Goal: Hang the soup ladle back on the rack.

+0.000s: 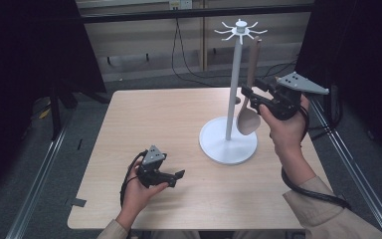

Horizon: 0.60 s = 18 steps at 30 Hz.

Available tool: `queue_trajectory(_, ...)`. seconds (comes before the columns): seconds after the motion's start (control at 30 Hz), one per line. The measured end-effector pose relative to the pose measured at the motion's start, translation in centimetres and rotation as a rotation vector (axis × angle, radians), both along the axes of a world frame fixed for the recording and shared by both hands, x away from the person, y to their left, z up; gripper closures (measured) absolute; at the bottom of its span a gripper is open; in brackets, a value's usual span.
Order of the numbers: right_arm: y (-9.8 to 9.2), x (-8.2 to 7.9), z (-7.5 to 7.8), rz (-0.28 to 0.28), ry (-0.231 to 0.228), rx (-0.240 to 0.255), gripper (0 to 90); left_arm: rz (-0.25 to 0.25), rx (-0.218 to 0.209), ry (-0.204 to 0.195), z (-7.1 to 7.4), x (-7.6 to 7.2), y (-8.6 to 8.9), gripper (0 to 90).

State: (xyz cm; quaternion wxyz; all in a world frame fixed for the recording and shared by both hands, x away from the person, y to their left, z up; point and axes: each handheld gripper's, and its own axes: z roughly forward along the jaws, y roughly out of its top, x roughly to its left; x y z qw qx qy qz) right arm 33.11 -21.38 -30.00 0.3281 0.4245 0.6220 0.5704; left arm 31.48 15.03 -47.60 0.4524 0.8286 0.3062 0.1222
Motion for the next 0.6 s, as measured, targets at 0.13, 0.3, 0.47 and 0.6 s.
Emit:
queue_trajectory(0.13, -0.2, -0.1, -0.4, -0.007, 0.012, 0.0, 36.3, 0.0, -0.002, -0.002, 0.0, 0.0, 0.0, 8.5)
queue_trajectory(0.3, -0.4, -0.3, -1.1, -0.006, 0.03, -0.004, 28.0, -0.001, 0.0, -0.002, 0.0, 0.0, -0.1, 8.5)
queue_trajectory(0.47, -0.6, -0.3, -1.9, 0.02, 0.06, -0.006, 18.3, 0.0, -0.004, 0.001, 0.0, 0.0, -0.1, 8.5)
queue_trajectory(0.6, -0.7, -0.6, -2.6, 0.03, 0.081, -0.014, 12.1, -0.002, 0.001, -0.001, 0.0, 0.0, -0.1, 8.5)
